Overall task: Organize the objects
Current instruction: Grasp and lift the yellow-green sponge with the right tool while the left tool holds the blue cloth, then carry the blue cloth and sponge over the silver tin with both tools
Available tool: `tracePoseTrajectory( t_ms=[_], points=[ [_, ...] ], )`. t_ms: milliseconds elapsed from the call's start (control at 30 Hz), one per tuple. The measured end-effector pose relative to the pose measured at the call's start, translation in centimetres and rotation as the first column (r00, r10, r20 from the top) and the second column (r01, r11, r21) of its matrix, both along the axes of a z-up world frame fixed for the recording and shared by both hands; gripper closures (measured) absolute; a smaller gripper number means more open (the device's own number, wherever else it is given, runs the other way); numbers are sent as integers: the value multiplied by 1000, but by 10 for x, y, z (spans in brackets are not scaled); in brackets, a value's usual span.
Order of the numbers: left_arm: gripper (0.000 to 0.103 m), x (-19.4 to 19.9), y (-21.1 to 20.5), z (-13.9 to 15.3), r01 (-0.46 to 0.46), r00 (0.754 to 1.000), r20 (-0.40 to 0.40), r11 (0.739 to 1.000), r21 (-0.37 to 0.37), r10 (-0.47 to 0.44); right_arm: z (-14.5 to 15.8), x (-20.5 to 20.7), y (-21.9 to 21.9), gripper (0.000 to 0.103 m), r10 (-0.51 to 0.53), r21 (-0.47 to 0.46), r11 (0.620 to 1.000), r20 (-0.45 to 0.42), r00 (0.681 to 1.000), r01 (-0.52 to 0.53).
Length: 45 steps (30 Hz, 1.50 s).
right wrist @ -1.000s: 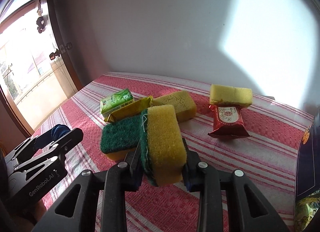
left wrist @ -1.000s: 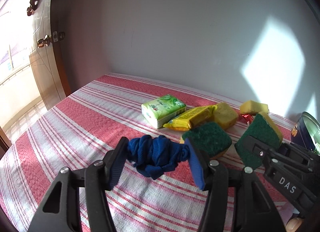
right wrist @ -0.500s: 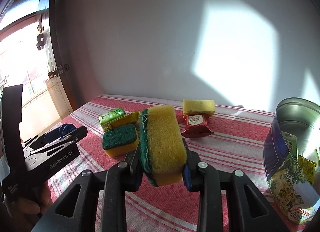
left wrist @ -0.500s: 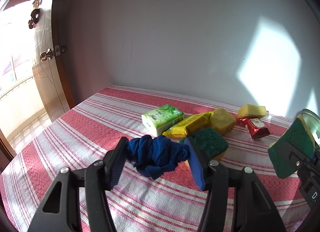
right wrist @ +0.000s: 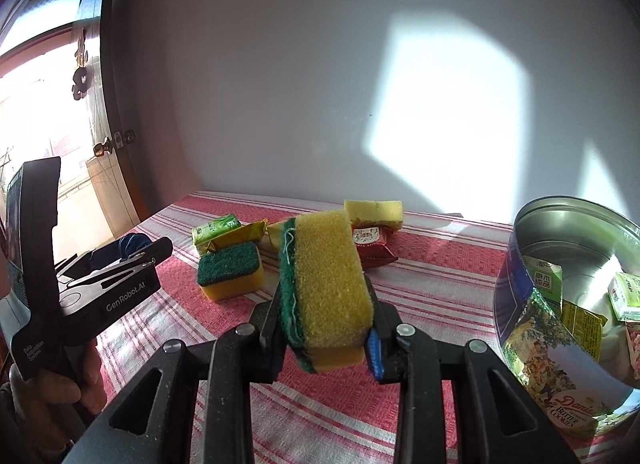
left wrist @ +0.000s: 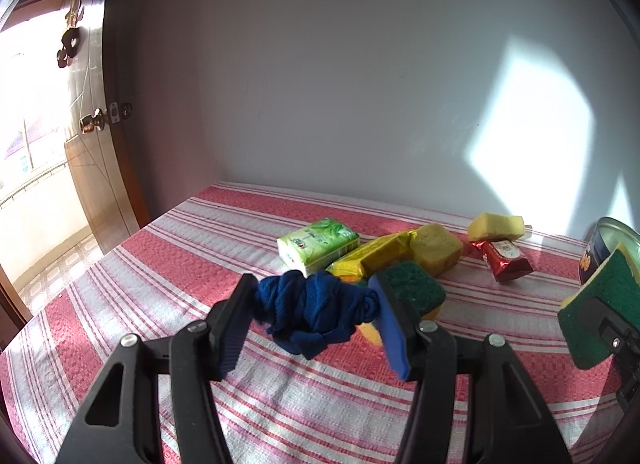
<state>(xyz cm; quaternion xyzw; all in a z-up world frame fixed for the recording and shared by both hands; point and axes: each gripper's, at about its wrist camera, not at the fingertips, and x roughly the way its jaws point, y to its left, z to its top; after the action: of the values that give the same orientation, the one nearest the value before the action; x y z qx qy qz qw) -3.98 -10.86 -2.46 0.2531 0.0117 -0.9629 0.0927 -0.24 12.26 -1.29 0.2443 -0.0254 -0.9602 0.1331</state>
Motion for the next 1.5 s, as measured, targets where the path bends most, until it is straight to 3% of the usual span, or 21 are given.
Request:
tracePoseTrajectory(
  t_ms=[367,500,867,1133,1500],
  points=[
    [46,7,22,1,45,999,-3,999,15,-45,5,15,16,69,-23,18,1000,-18,1000,23],
    [46,9,30,0,67,998,12,996,55,-68,7,20,25,69,-33,17,999,-24,999,33],
    [46,22,82,8,164,986,-15,985,62,-163,15,34,56,69,-72,18,997,-60,996,73],
    [46,32,109,20,270,963,-53,954,134,-265,26,43,90,69,-116,-9,993,-98,988,115],
    [46,35,166,34,345,938,-69,932,112,-339,36,50,134,69,-170,-33,985,-135,976,168]
  ],
)
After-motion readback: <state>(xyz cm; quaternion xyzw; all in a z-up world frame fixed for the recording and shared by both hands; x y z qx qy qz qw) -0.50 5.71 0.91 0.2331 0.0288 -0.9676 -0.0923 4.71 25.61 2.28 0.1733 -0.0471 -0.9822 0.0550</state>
